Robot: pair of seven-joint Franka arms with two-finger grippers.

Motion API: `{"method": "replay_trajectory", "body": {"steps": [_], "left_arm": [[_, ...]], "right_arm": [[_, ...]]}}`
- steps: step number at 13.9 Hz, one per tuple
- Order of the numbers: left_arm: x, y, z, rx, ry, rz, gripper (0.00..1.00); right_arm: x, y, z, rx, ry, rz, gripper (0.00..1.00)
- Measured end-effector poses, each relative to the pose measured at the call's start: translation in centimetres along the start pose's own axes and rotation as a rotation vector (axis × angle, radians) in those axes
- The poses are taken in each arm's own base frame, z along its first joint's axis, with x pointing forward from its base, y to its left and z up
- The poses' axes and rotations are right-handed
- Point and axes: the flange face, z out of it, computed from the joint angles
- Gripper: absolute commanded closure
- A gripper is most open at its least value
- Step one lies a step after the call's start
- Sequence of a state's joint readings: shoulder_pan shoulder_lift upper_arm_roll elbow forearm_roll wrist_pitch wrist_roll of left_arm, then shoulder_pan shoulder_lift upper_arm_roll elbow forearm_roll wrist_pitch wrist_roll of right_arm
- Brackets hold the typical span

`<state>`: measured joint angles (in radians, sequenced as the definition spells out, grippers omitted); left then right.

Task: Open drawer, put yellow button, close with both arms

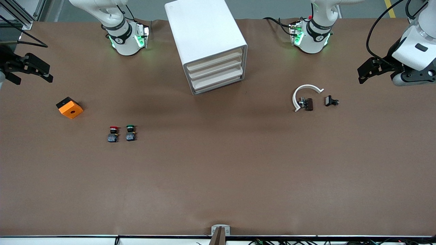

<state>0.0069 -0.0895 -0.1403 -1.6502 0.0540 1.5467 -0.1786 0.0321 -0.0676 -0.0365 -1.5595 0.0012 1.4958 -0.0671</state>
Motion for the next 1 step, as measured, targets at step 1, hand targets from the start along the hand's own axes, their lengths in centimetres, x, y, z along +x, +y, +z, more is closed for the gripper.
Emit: {"method": "replay_trajectory", "body": {"steps": [1], "left_arm": [[0.02, -0.11, 0.02, 0.000, 0.000, -0.007, 0.00]], "right_arm": [[0.00, 0.00, 0.00, 0.000, 0.000, 0.000, 0.00]]}}
